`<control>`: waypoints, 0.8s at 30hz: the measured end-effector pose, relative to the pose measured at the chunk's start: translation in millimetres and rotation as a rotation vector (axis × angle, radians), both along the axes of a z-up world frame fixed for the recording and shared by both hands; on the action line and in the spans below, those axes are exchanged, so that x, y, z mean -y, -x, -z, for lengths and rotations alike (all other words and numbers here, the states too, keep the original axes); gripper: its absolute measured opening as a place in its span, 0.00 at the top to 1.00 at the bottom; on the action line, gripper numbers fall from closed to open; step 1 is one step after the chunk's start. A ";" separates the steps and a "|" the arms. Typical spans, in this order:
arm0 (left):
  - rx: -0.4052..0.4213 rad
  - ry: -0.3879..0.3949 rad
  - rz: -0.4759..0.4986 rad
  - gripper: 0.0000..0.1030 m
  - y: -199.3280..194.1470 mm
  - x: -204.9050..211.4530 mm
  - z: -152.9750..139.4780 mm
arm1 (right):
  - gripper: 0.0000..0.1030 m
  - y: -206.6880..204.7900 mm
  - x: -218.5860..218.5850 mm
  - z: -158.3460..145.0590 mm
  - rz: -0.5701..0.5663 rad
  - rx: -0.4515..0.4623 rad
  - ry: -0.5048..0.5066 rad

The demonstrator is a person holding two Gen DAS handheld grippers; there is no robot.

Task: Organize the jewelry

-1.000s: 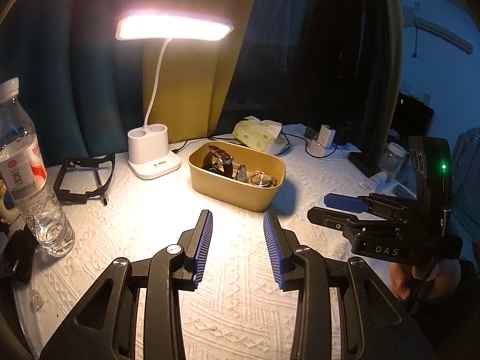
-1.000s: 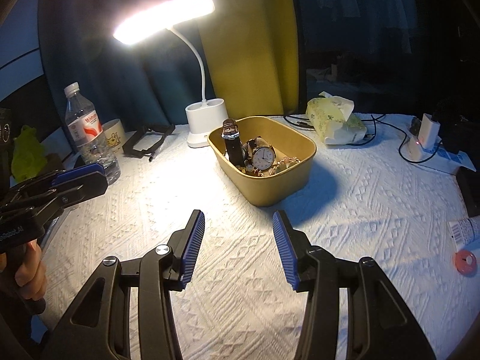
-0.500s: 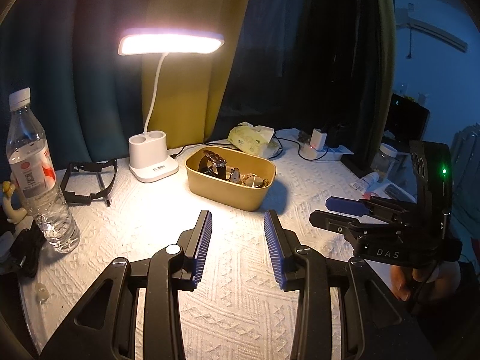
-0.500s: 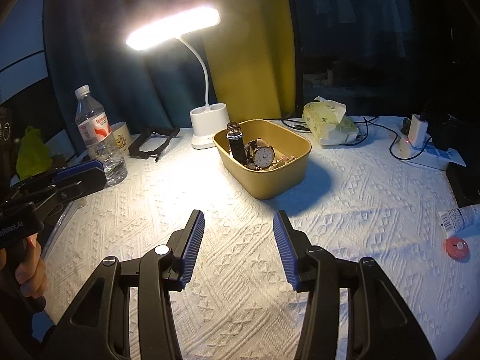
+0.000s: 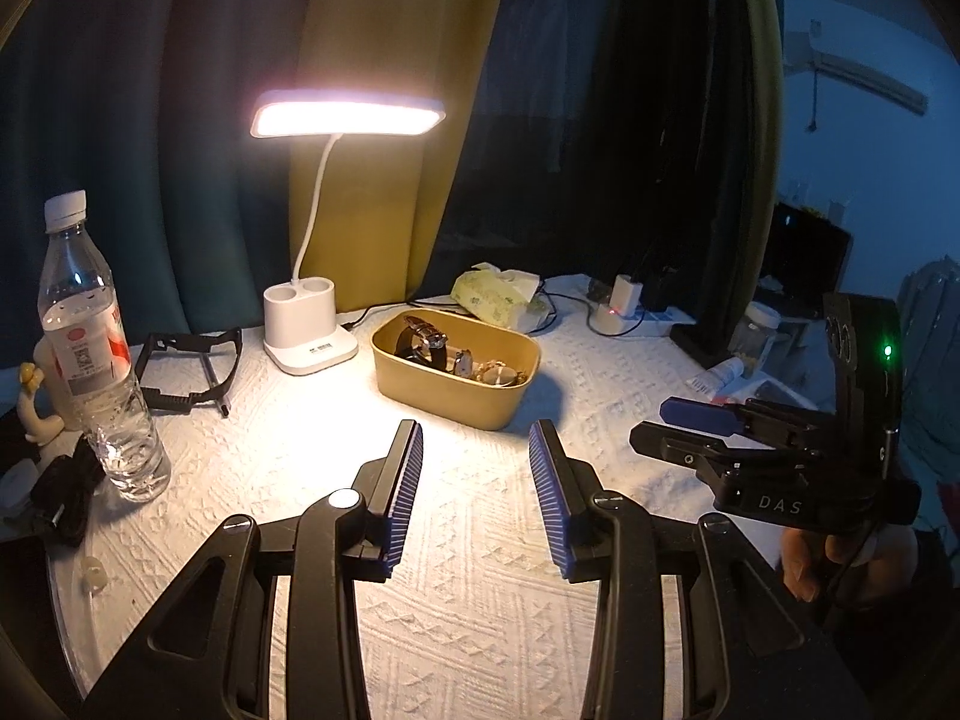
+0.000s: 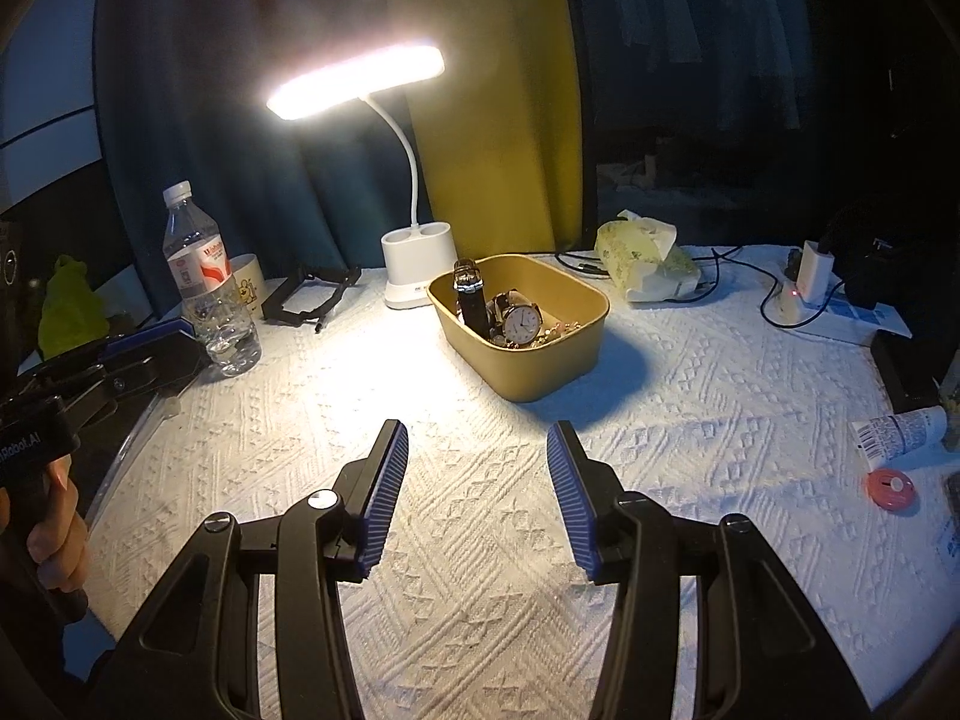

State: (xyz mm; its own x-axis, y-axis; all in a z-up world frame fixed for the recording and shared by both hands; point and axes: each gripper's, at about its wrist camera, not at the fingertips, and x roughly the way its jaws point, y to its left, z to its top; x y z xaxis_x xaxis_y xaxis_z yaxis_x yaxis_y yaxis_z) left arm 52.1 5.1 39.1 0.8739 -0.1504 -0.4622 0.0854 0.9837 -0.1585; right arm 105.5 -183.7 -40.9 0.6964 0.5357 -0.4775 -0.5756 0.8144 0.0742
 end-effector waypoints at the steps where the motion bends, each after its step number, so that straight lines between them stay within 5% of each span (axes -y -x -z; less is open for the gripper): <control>1: 0.008 0.002 -0.001 0.62 2.8 -0.4 -2.0 | 0.53 2.9 1.0 -1.4 0.001 0.006 -0.002; 24: 0.014 -0.029 -0.085 0.61 18.9 -12.1 -9.8 | 0.52 26.1 0.1 -21.9 0.024 0.072 0.009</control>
